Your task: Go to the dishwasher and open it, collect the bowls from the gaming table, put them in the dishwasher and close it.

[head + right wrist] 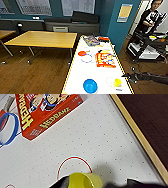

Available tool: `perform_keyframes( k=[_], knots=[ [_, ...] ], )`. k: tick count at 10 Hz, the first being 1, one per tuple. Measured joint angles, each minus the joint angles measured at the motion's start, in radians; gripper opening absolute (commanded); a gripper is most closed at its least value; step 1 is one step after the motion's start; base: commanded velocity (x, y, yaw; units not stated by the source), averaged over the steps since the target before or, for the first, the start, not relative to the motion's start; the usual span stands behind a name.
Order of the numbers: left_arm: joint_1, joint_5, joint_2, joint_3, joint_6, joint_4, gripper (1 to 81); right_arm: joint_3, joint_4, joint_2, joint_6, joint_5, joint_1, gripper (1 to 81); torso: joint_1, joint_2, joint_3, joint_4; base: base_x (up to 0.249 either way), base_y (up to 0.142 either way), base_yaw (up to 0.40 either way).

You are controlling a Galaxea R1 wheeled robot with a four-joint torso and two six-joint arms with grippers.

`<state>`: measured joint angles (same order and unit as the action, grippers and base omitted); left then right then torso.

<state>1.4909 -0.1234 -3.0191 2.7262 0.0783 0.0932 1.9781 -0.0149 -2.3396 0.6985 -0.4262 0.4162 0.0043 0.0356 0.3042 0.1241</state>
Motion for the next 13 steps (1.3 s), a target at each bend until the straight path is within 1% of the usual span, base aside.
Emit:
perform_keyframes(
  k=[8,13],
  knots=[
    [0.000,0.001,0.003,0.000,0.000,0.004,81.1,0.117,0.000,-0.094,0.002,0.004,0.033,81.1,0.000,0.000,0.000,0.000,0.000,0.000,0.000],
    [0.000,0.000,0.003,0.000,0.000,0.004,81.1,0.122,0.000,-0.107,0.002,0.018,0.060,81.1,0.000,0.000,0.000,0.000,0.000,0.000,0.000]
  ],
)
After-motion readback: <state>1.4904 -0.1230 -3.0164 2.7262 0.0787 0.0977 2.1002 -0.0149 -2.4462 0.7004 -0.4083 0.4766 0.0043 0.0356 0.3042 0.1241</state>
